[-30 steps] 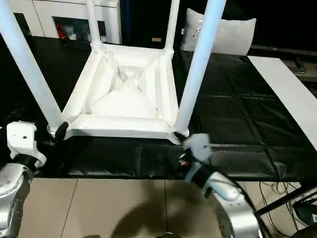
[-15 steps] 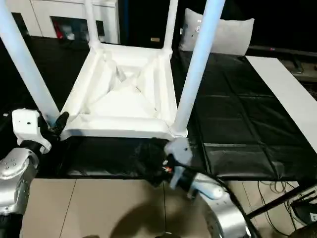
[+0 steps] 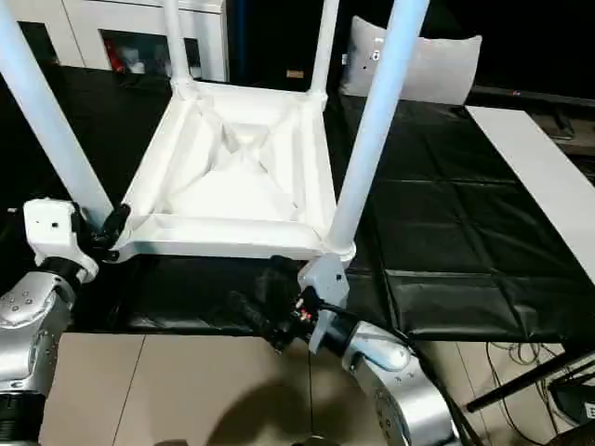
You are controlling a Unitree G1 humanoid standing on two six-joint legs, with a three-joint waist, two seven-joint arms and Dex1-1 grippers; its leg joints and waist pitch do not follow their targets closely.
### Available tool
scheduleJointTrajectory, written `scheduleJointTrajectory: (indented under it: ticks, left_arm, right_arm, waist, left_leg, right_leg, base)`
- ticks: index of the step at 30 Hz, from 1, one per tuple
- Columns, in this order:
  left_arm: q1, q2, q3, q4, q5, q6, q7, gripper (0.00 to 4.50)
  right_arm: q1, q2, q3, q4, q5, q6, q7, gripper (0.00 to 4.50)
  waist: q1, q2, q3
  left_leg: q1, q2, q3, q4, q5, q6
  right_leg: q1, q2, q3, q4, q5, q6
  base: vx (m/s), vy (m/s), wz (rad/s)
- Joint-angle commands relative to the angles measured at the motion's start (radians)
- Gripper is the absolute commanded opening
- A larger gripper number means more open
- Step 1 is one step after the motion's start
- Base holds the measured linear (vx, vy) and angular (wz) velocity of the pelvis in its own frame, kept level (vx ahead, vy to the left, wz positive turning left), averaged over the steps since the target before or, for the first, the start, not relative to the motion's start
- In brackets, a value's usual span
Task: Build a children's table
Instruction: Flip table
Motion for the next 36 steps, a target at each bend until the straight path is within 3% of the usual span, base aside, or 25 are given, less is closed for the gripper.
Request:
scheduleJointTrajectory:
  ticks: [1,2,4,6,11,16,20,24,29,33,36]
  left_arm:
    - [0.011,-0.058,0.003,-0.055,-0.106,0.102,0.010,2.03]
    - [0.012,-0.061,0.004,-0.059,-0.112,0.109,0.011,2.03]
    - [0.056,-0.120,-0.024,-0.161,-0.215,0.249,0.000,2.03]
    - [0.075,-0.139,-0.039,-0.196,-0.247,0.296,0.000,2.03]
    - [0.120,-0.233,-0.032,-0.245,-0.345,0.410,0.048,2.03]
    - [0.143,-0.296,-0.030,-0.291,-0.364,0.466,0.079,2.03]
    - [0.155,-0.331,-0.046,-0.339,-0.386,0.523,0.096,2.03]
    - [0.165,-0.345,-0.071,-0.366,-0.421,0.559,0.110,2.03]
    - [0.173,-0.361,-0.096,-0.392,-0.417,0.602,0.111,2.03]
    - [0.176,-0.346,-0.128,-0.399,-0.388,0.620,0.104,2.03]
    - [0.173,-0.309,-0.177,-0.390,-0.337,0.610,0.100,2.03]
  right_arm:
    - [-0.006,0.008,-0.025,0.008,0.003,0.023,-0.038,4.50]
    - [-0.007,0.010,-0.027,0.010,0.003,0.024,-0.041,4.50]
    - [-0.022,0.041,-0.060,0.024,0.007,0.055,-0.106,4.50]
    - [-0.027,0.054,-0.074,0.031,0.011,0.068,-0.130,4.50]
    - [-0.027,0.075,-0.096,0.035,0.026,0.083,-0.160,4.50]
    - [-0.034,0.105,-0.126,0.038,0.046,0.099,-0.199,4.50]
    - [-0.058,0.156,-0.175,0.060,0.089,0.094,-0.238,4.50]
    - [-0.107,0.232,-0.251,0.113,0.166,0.073,-0.289,4.50]
    - [-0.181,0.299,-0.307,0.210,0.207,0.043,-0.324,4.50]
    - [-0.269,0.360,-0.364,0.295,0.257,0.005,-0.344,4.50]
    - [-0.368,0.416,-0.444,0.382,0.326,-0.056,-0.395,4.50]
  waist:
    - [0.003,0.018,-0.047]
    - [0.003,0.019,-0.048]
    - [0.002,0.012,-0.048]
    - [0.001,0.012,-0.047]
    - [0.020,0.009,-0.041]
    - [0.023,0.007,-0.035]
    - [0.018,0.006,-0.036]
    - [0.018,0.007,-0.038]
    - [0.016,0.013,-0.042]
    - [0.014,0.014,-0.040]
    - [0.014,0.014,-0.041]
  left_leg:
    - [-0.025,0.053,-0.007,-0.089,-0.011,0.039]
    - [-0.025,0.053,-0.007,-0.088,-0.002,0.036]
    - [-0.027,0.053,-0.005,-0.087,0.015,0.036]
    - [-0.028,0.051,-0.002,-0.086,0.025,0.044]
    - [-0.025,0.048,0.007,-0.085,0.015,0.066]
    - [-0.027,0.050,0.005,-0.095,-0.060,0.047]
    - [-0.029,0.048,0.003,-0.097,-0.054,0.041]
    - [-0.028,0.046,0.004,-0.096,-0.037,0.037]
    - [-0.028,0.044,0.006,-0.093,0.013,0.032]
    - [-0.027,0.043,0.007,-0.095,-0.018,0.029]
    - [-0.027,0.042,0.009,-0.096,-0.015,0.029]
  right_leg:
    - [0.063,-0.097,0.070,-0.071,-0.047,-0.189]
    - [0.064,-0.099,0.071,-0.068,-0.036,-0.194]
    - [0.065,-0.099,0.070,-0.066,-0.028,-0.210]
    - [0.063,-0.096,0.070,-0.067,-0.031,-0.214]
    - [0.056,-0.093,0.070,-0.078,-0.100,-0.192]
    - [0.052,-0.092,0.070,-0.094,-0.235,-0.123]
    - [0.051,-0.089,0.070,-0.093,-0.227,-0.091]
    - [0.049,-0.088,0.069,-0.091,-0.204,-0.090]
    - [0.053,-0.085,0.067,-0.079,-0.091,-0.112]
    - [0.053,-0.087,0.066,-0.085,-0.131,-0.109]
    - [0.050,-0.087,0.067,-0.085,-0.141,-0.104]
  base:
    - [0.000,0.000,0.00]
    - [0.000,0.000,0.00]
    - [0.000,0.000,0.00]
    - [0.000,0.000,0.00]
    - [0.000,0.000,0.00]
    - [0.000,0.000,0.00]
    - [0.000,0.000,0.00]
    - [0.000,0.000,0.00]
    - [0.000,0.000,0.00]
    - [0.000,0.000,0.00]
    - [0.000,0.000,0.00]
